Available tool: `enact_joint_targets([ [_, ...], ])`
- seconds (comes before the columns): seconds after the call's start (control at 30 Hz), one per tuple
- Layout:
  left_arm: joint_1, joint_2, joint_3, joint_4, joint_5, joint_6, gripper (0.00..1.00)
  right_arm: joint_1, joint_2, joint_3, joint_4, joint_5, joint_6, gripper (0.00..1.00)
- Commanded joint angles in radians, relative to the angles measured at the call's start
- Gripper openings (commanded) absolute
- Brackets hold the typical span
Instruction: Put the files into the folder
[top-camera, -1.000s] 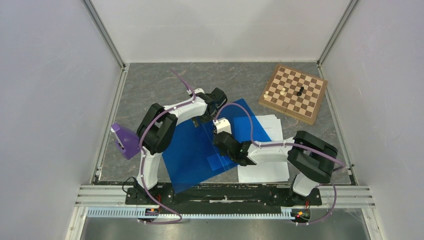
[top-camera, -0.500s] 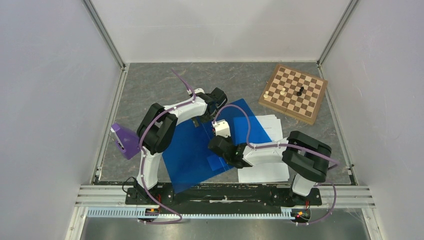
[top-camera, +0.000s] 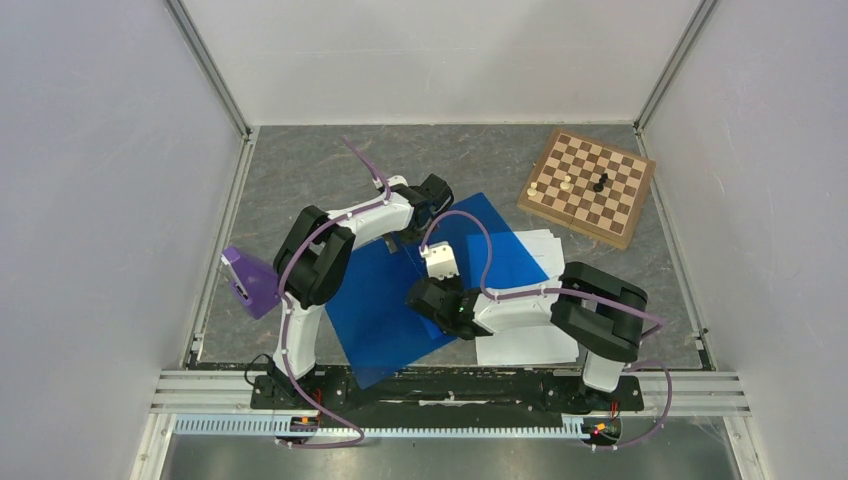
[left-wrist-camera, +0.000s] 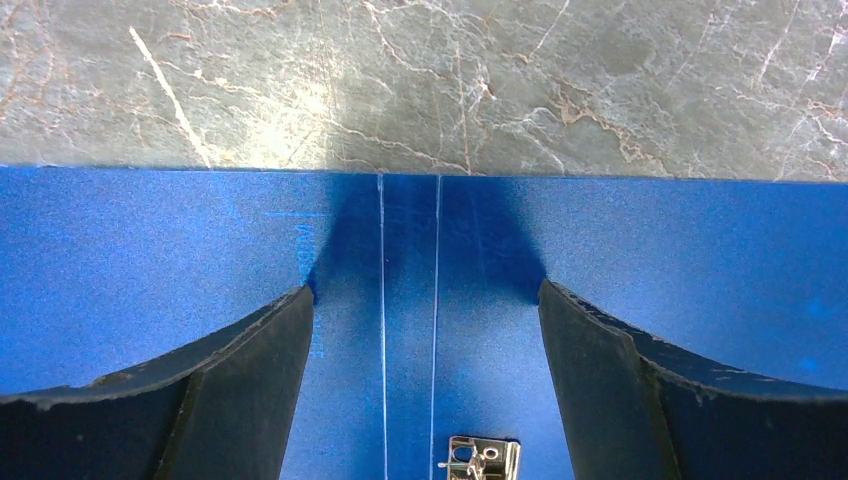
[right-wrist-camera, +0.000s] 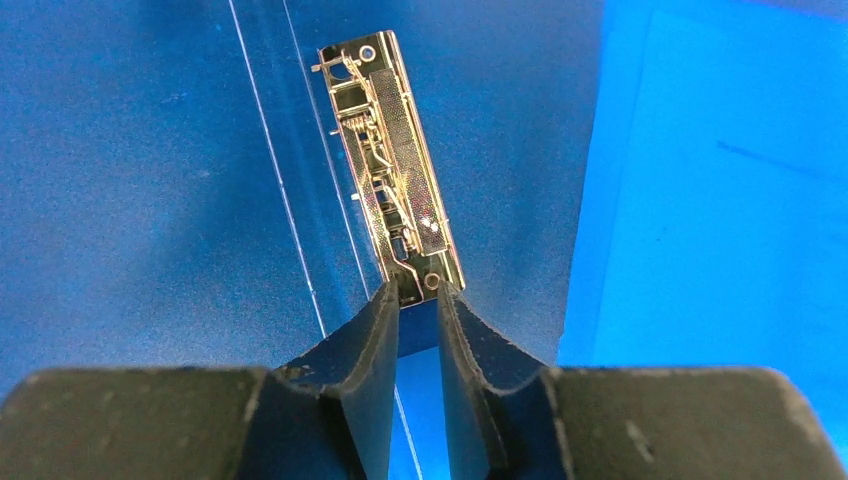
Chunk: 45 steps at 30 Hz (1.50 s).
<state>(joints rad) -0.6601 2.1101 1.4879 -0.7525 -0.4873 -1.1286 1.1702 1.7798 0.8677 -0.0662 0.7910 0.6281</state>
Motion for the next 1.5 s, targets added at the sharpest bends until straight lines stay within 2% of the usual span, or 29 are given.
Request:
enact_joint_targets([
  [0.0,0.027,0.238,-0.126,-0.073,0.145,-0.027,0.88,-0.012,0.11,-0.056,-0.283,-0.025,-0.003,0.25],
  [0.23,0.03,0.236,-0.125,-0.073,0.15,-0.024,0.88,-0.01,0.173,-0.016,-0.289,-0.072,-0.019,0.3],
  [0.4,0.031,0.237,-0.126,-0.073,0.153,-0.022,0.88,-0.009,0.217,0.008,-0.292,-0.116,-0.033,0.3],
  [0.7,0.033,0.238,-0.124,-0.073,0.157,-0.021,0.88,-0.007,0.203,-0.001,-0.273,-0.14,-0.034,0.35],
  [0.93,0.028,0.212,-0.155,0.007,0.191,0.04,0.88,-0.021,0.0,-0.074,-0.124,-0.185,-0.102,0.42],
  [1.03,0.026,0.195,-0.169,0.053,0.229,0.1,0.86,-0.036,-0.107,-0.106,-0.012,-0.25,-0.165,0.46],
  [1.17,0.022,0.156,-0.198,0.11,0.279,0.2,0.82,-0.079,-0.217,-0.13,0.057,-0.326,-0.203,0.47],
  [1.3,0.022,0.09,-0.182,0.083,0.27,0.272,0.82,-0.139,-0.328,-0.209,0.204,-0.437,-0.217,0.46],
  [1.47,0.023,-0.017,-0.018,-0.061,0.195,0.305,0.83,-0.232,-0.414,-0.271,0.32,-0.636,-0.237,0.4],
])
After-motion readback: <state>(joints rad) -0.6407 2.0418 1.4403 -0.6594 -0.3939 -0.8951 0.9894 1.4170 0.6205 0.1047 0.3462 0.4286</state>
